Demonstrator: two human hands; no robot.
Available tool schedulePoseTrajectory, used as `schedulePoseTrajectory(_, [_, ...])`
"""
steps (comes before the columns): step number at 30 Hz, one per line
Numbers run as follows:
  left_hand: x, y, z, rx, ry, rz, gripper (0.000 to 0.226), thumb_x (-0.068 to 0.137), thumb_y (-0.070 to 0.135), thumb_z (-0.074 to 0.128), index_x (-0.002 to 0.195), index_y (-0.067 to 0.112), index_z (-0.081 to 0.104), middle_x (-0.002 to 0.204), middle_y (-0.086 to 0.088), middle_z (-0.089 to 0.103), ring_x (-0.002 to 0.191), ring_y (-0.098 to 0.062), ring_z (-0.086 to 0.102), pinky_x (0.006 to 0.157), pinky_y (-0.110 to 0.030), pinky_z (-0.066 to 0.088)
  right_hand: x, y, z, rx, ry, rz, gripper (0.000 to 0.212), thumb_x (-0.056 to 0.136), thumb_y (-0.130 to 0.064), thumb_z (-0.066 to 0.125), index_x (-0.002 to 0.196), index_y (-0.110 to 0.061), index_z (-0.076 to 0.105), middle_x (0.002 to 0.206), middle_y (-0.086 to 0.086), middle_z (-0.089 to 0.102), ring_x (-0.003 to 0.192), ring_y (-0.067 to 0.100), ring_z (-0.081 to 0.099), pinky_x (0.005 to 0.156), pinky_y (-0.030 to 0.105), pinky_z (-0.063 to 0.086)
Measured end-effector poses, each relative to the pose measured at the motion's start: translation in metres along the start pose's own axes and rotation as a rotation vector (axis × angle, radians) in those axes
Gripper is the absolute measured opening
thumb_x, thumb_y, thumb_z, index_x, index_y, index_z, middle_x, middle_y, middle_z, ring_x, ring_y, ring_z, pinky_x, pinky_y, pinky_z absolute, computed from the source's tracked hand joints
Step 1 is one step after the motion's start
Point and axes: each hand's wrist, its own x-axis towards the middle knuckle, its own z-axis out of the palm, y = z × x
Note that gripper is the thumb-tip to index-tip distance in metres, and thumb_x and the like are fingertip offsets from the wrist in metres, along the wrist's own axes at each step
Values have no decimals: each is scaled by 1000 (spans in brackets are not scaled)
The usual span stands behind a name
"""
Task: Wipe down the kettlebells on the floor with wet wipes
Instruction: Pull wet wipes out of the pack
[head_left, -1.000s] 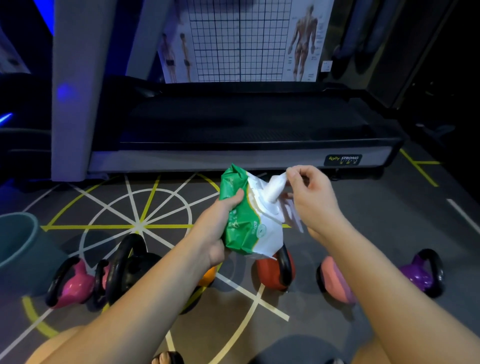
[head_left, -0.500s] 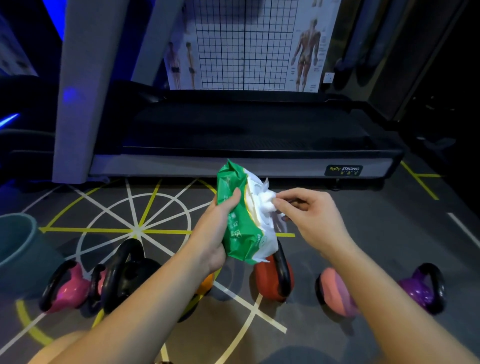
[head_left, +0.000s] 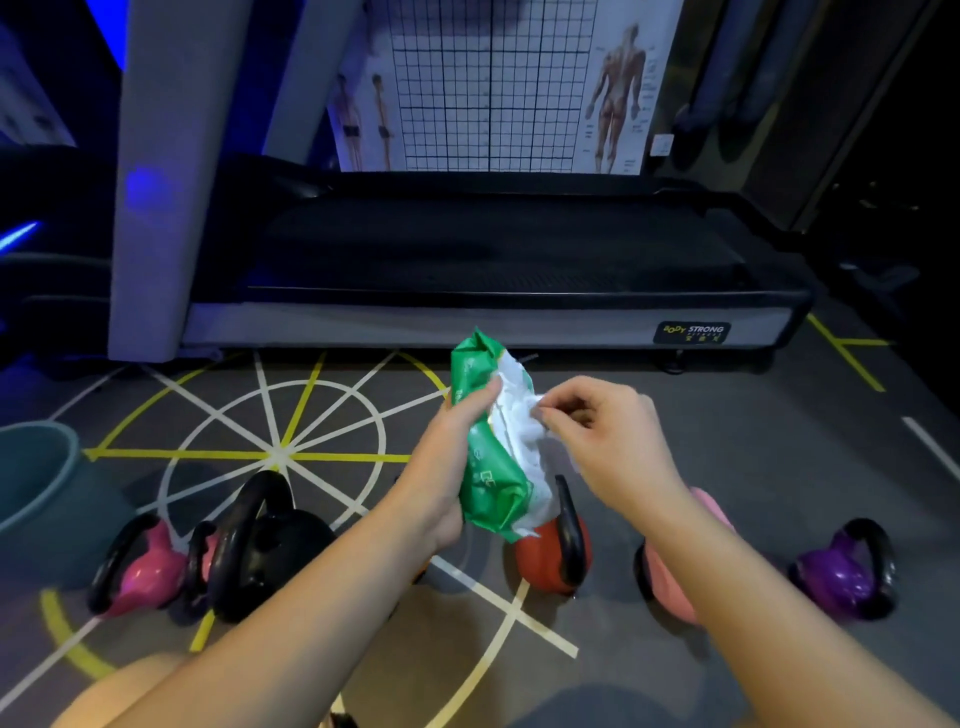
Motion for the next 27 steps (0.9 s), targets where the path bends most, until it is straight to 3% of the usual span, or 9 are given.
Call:
schedulePoseTrajectory(5, [3, 10, -7, 49, -67, 3, 54, 93, 54, 65, 136, 21, 64, 126, -18, 70, 117, -39, 67, 109, -58, 46, -1, -2, -3, -1, -18, -49, 13, 87, -13, 78, 80, -25, 77, 78, -23, 72, 75, -2, 66, 68, 8, 45])
schedulePoseTrajectory(10, [4, 5, -5, 80, -124, -55, 58, 90, 53, 70, 136, 18, 63, 127, -23, 68, 119, -45, 64, 108, -59, 47, -6, -2, 1, 54, -45, -7, 14, 90, -19, 76, 80, -28, 75, 77, -19, 72, 77, 1, 67, 68, 16, 49])
schedulePoseTrajectory(13, [7, 4, -4, 29, -48, -65, 60, 86, 48, 74, 136, 16, 63, 126, -24, 69, 115, -43, 67, 107, -60, 47, -3, -4, -5, 112, -69, 8, 13, 92, -22, 75, 81, -27, 72, 79, -15, 73, 79, 3, 69, 72, 20, 52])
schedulePoseTrajectory(16, [11, 4, -5, -54, 52, -85, 44, 93, 44, 65, 122, 13, 74, 114, -18, 75, 102, -37, 72, 99, -52, 53, -1, -7, -12, 176, -47, 19, 13, 95, -21, 71, 84, -26, 69, 83, -11, 73, 79, 8, 71, 74, 36, 60])
schedulePoseTrajectory(19, [17, 2, -6, -66, 161, -72, 40, 96, 43, 63, 122, 15, 73, 111, -16, 76, 101, -37, 74, 93, -51, 57, -2, -16, -24, 130, -8, -32, 13, 98, -21, 67, 86, -26, 66, 84, -15, 71, 74, 4, 67, 68, 30, 54])
schedulePoseTrajectory(23, [25, 9, -20, -132, 297, -1, 36, 102, 36, 58, 133, 19, 63, 116, -15, 75, 100, -38, 74, 81, -60, 60, 7, -18, -53, 324, 189, -134, 8, 99, -18, 66, 92, -20, 66, 88, -6, 71, 84, 14, 69, 75, 37, 60])
schedulePoseTrajectory(27, [15, 7, -10, -70, 198, -73, 43, 97, 45, 61, 125, 15, 72, 120, -15, 74, 110, -36, 71, 98, -53, 55, 9, 2, -37, 381, 74, -10, 13, 102, -14, 60, 90, -19, 60, 116, -9, 72, 109, 14, 69, 96, 49, 56])
